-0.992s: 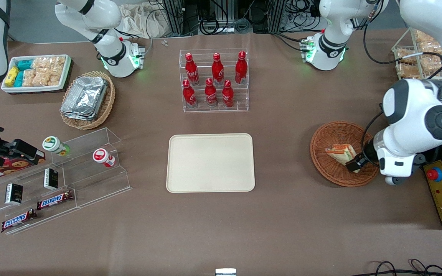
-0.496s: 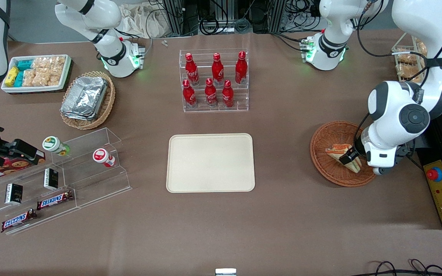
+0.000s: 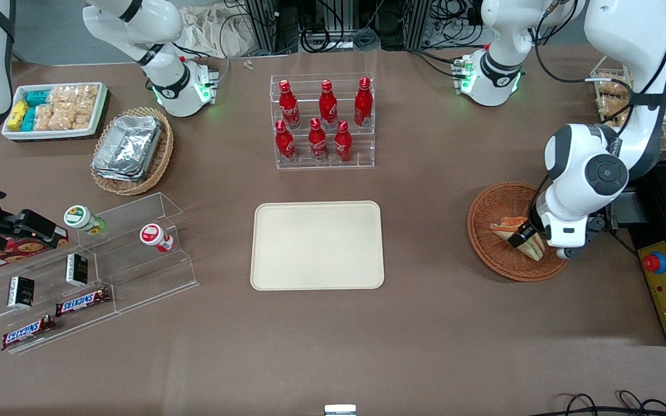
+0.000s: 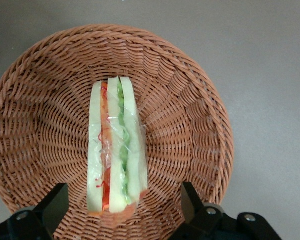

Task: Place sandwich from basket to tray
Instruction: 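Lower the open left gripper around the wrapped sandwich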

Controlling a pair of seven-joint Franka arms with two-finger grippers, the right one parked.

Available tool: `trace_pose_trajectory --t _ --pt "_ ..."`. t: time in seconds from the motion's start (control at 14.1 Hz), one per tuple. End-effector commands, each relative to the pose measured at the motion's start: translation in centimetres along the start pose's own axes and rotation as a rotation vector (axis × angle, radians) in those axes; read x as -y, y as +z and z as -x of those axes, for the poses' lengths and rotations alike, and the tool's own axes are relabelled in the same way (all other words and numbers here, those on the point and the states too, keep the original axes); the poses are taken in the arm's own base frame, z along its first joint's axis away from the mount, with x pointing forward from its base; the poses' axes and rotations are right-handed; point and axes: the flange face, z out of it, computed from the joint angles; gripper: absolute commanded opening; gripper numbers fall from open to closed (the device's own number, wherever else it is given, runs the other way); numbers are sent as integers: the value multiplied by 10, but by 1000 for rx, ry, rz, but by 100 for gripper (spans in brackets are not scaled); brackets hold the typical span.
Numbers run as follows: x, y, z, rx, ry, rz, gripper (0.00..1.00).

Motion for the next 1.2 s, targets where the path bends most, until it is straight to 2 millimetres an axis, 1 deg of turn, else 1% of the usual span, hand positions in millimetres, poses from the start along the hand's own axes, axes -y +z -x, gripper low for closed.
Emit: trace_pose_trajectory --t 0.0,0.21,0.35,0.5,0.57,0.64,0.78,0.85,0.92,0.99,1.13 --pt "10 16 1 -29 -26 9 100" --pt "10 33 1 -21 -43 12 100" --pt "10 39 2 -14 -64 9 99" --pt "10 42 2 -10 -64 6 93" --pt "10 47 2 -4 -64 1 83" --pt "9 46 2 -11 -62 10 61" --pt "8 43 1 -17 -58 15 30" --pt "7 41 0 -19 -55 17 9" --pt "6 38 -1 -24 -51 21 5" --pt "6 35 -2 -26 -48 23 5" --pt "5 19 -2 -39 -43 25 4"
